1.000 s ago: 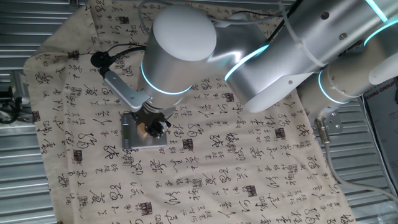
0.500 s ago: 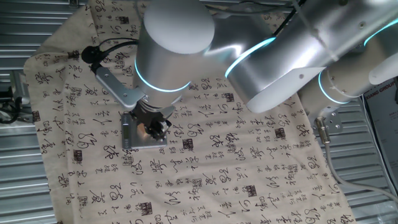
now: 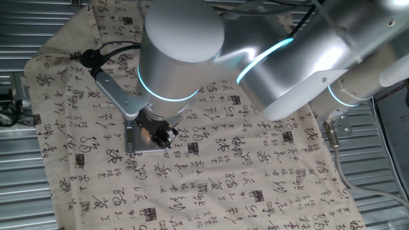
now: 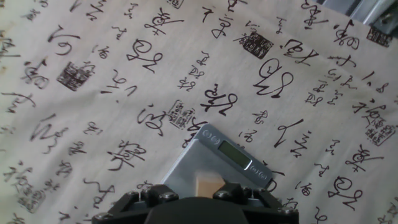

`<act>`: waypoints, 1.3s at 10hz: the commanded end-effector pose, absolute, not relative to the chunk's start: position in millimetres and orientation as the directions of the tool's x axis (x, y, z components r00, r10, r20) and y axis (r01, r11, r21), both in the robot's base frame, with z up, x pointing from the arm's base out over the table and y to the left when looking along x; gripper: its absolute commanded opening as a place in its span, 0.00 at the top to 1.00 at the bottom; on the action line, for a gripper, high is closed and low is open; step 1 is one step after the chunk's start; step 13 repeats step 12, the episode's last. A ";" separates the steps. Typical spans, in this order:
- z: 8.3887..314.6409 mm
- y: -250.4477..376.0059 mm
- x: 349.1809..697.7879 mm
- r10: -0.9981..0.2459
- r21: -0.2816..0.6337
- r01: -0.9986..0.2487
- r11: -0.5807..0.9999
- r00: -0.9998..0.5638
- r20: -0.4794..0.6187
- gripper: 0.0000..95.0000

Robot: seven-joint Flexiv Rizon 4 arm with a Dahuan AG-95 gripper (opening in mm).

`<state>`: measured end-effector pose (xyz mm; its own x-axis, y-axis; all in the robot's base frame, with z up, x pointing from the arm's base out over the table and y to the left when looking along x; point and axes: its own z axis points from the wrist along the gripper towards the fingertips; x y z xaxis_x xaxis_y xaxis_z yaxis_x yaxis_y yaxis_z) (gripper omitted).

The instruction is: Place the block on the scale

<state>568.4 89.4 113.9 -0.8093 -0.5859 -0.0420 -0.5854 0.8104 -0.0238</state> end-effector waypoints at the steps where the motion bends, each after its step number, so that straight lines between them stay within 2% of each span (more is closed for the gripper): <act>1: 116.1 93.2 568.2 -0.583 -0.025 -0.583 0.812 -0.811 -0.042 0.80; 13: 123.2 100.5 565.6 -0.596 -0.034 -0.595 0.803 -0.803 -0.028 0.80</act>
